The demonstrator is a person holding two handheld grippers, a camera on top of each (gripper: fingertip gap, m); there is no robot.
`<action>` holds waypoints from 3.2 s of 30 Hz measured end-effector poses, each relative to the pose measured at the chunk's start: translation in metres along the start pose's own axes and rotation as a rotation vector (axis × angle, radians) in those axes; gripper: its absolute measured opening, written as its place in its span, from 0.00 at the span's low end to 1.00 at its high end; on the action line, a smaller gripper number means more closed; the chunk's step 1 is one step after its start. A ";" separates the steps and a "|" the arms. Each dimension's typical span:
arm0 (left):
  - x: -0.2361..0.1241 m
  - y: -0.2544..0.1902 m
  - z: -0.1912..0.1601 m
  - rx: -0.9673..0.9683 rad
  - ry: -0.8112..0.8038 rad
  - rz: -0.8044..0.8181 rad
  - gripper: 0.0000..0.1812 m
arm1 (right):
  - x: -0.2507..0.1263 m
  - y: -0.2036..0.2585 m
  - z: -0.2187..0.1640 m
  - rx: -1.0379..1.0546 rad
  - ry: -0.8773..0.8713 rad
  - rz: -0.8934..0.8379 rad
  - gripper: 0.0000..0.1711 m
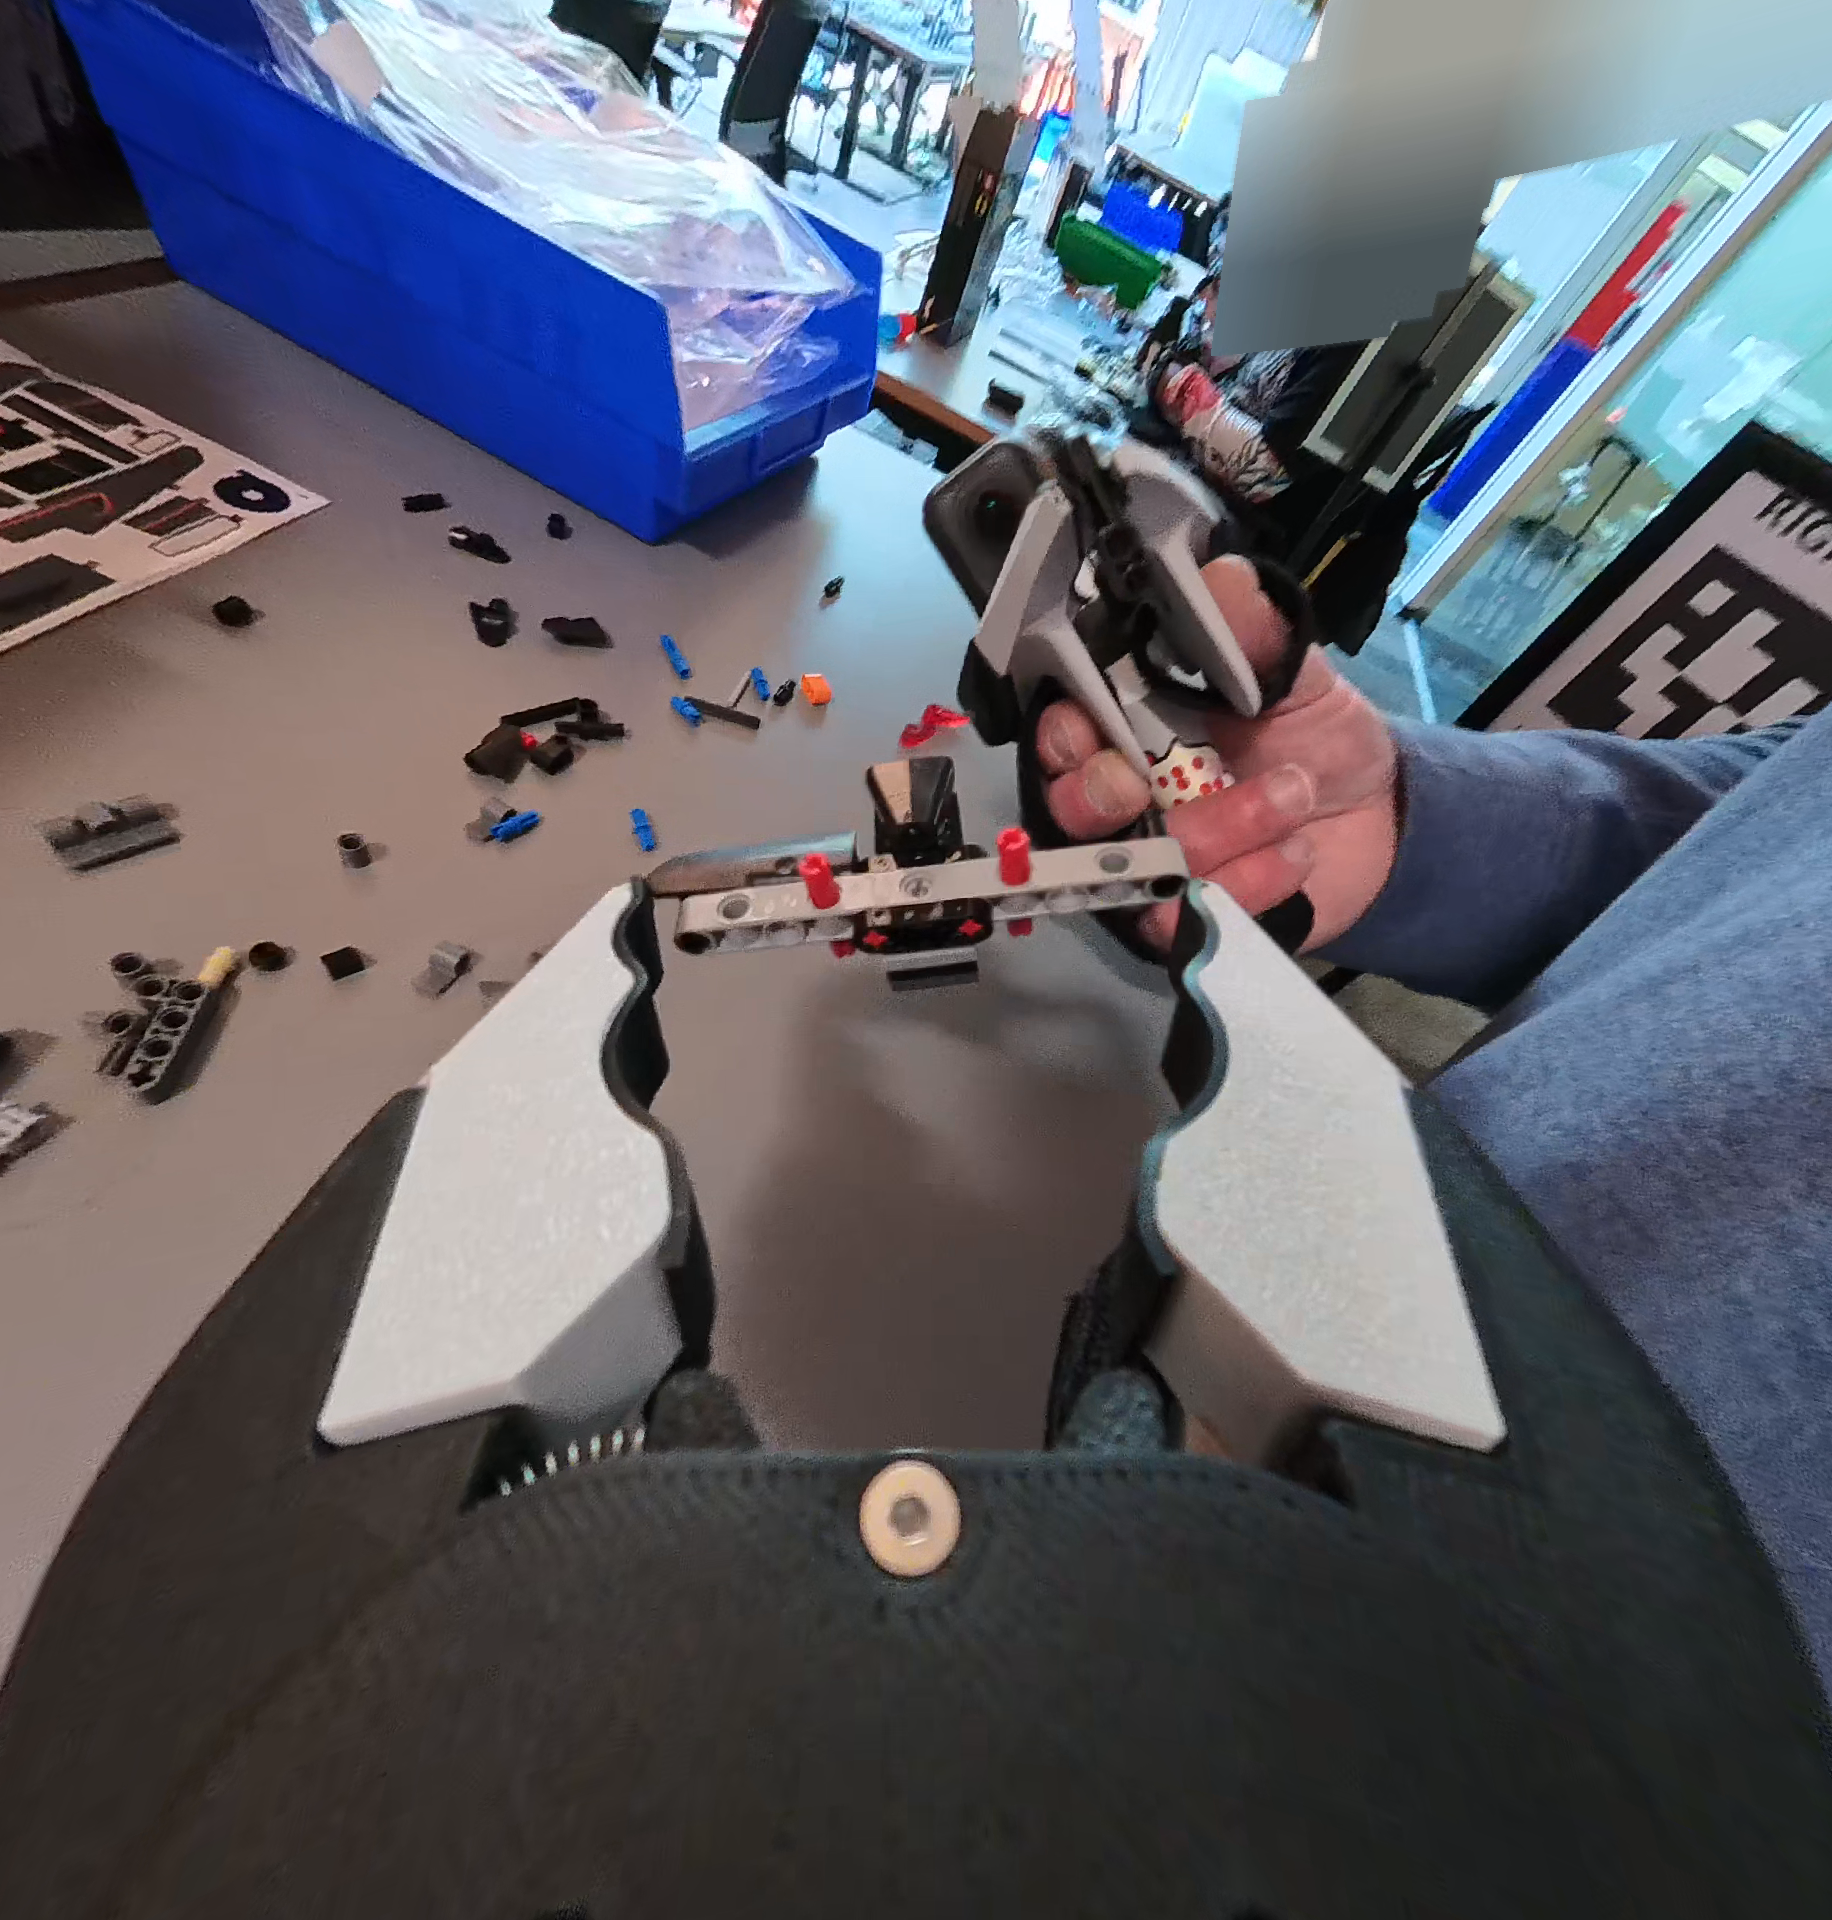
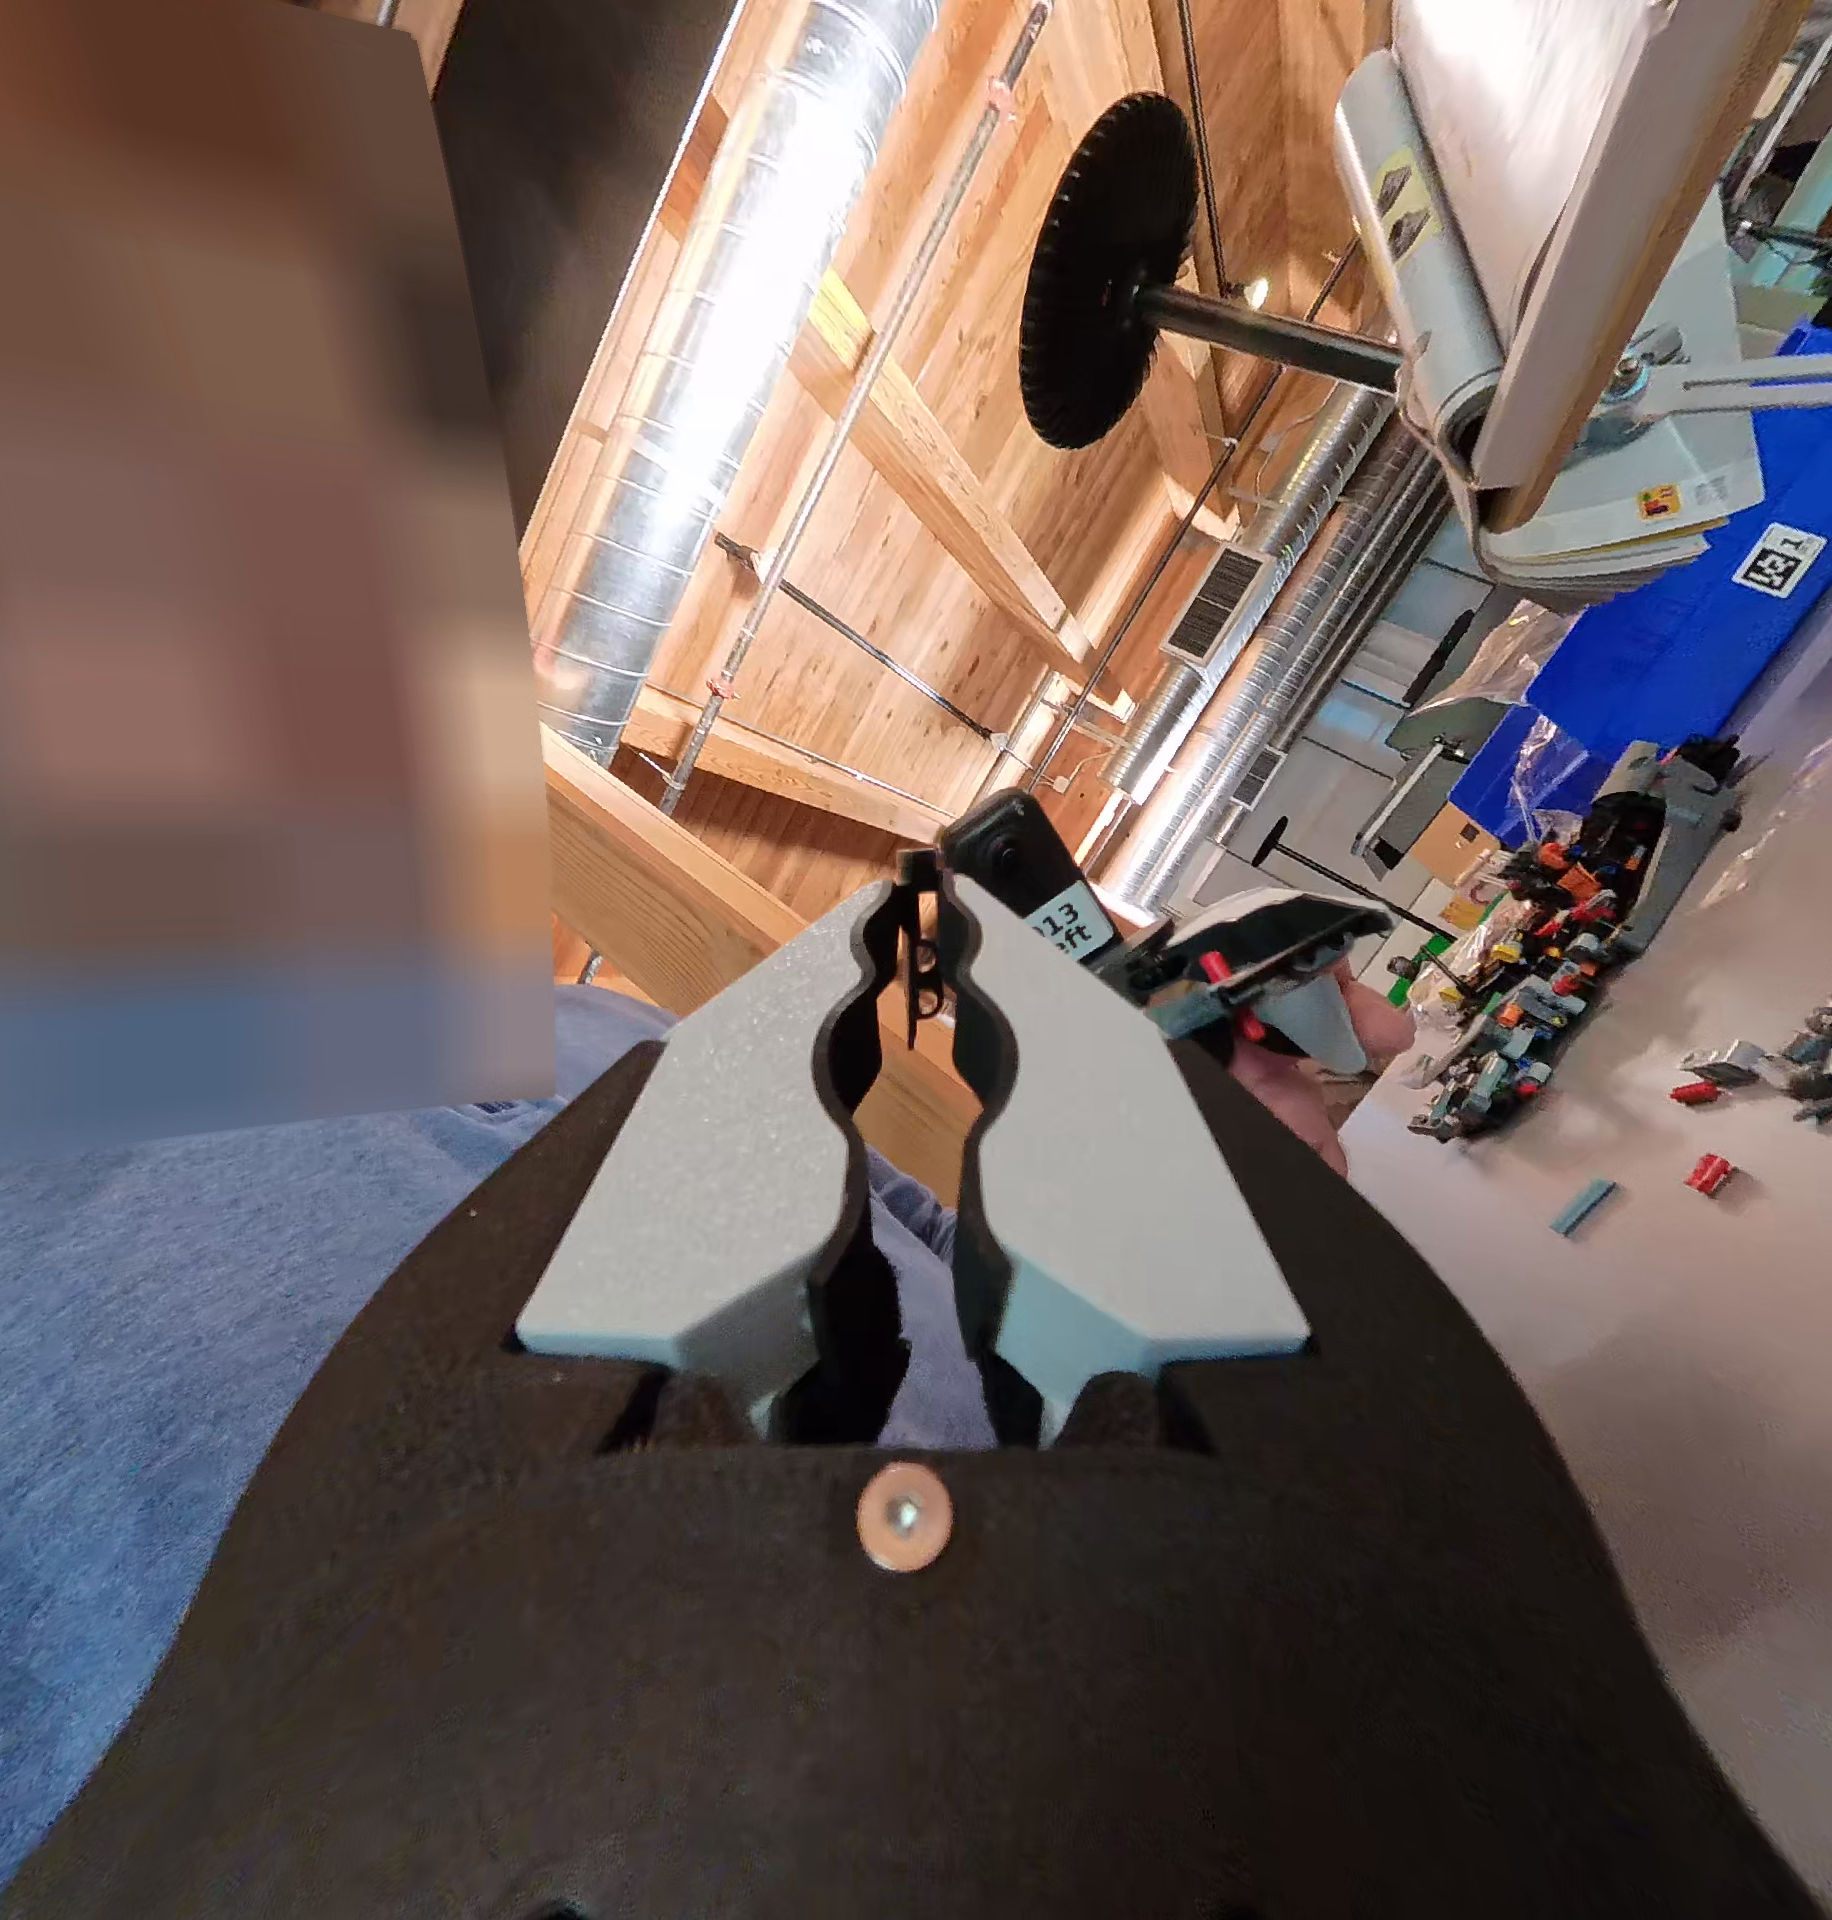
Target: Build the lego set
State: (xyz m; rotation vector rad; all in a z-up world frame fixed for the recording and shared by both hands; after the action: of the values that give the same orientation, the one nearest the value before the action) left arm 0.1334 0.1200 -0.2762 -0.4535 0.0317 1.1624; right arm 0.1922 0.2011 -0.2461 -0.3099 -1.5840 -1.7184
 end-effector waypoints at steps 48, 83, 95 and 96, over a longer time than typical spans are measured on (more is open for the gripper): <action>-0.014 0.008 0.009 0.637 0.108 0.204 0.51 | 0.017 -0.050 -0.046 0.221 0.139 -0.314 0.02; -0.017 0.012 0.001 0.644 0.109 0.265 0.51 | 0.019 -0.061 -0.053 0.263 0.067 -0.314 0.02; -0.018 0.014 0.000 0.652 0.096 0.335 0.51 | 0.021 -0.064 -0.054 0.249 0.034 -0.330 0.02; -0.018 0.014 -0.001 0.649 0.092 0.341 0.51 | 0.021 -0.065 -0.054 0.248 0.030 -0.333 0.02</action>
State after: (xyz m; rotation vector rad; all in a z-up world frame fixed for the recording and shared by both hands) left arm 0.1132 0.1081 -0.2769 0.0821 0.5685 1.3826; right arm 0.1516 0.1390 -0.2915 0.1085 -1.8837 -1.7303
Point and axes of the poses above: each gripper's, where its closed fingertips meet, x out along the fingers, z out of its top, y = z × x across the jaws, the point moved 3 cm from there along -x, back along the fingers, and after that the axes turned 4 degrees about -y, right-handed, at the moved point
